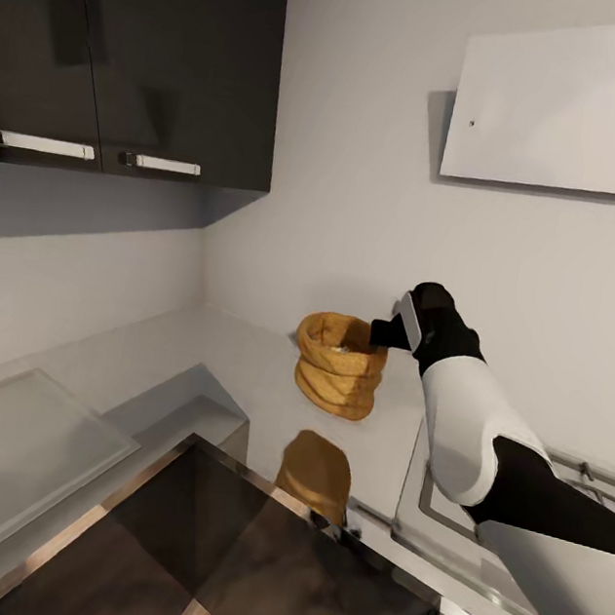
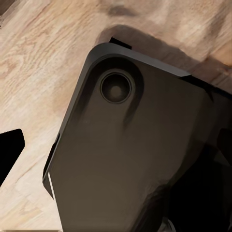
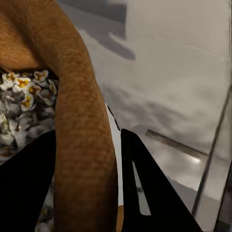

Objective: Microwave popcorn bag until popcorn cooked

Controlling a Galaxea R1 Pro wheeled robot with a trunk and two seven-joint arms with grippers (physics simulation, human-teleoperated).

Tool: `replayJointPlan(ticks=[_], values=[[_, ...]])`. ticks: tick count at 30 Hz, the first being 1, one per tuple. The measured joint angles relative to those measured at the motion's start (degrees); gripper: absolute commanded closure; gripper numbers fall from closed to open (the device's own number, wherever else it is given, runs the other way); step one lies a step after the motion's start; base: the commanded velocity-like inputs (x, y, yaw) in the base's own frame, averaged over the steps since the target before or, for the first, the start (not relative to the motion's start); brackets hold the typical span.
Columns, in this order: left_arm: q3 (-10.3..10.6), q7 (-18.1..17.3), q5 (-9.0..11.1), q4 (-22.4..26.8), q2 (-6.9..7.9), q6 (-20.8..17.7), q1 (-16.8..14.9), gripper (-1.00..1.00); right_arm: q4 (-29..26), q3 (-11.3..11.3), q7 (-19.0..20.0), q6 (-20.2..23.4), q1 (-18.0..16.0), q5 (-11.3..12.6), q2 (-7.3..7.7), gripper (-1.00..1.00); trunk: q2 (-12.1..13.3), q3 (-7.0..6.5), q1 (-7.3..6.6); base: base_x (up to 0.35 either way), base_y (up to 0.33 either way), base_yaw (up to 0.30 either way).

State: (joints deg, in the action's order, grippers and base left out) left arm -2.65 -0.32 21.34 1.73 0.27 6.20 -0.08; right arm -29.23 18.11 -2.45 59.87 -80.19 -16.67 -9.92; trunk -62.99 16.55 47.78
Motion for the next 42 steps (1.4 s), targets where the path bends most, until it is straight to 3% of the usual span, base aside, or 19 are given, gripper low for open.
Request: replayJointPlan(ticks=[42], values=[[0.02, 0.0, -0.02, 0.0, 0.0, 0.04, 0.0, -1.0, -0.51, -0.16, 0.14, 0.01, 0.01, 0.06, 0.01, 1.0, 0.01, 0.01, 0.0, -0.344, 0.0, 0.0]])
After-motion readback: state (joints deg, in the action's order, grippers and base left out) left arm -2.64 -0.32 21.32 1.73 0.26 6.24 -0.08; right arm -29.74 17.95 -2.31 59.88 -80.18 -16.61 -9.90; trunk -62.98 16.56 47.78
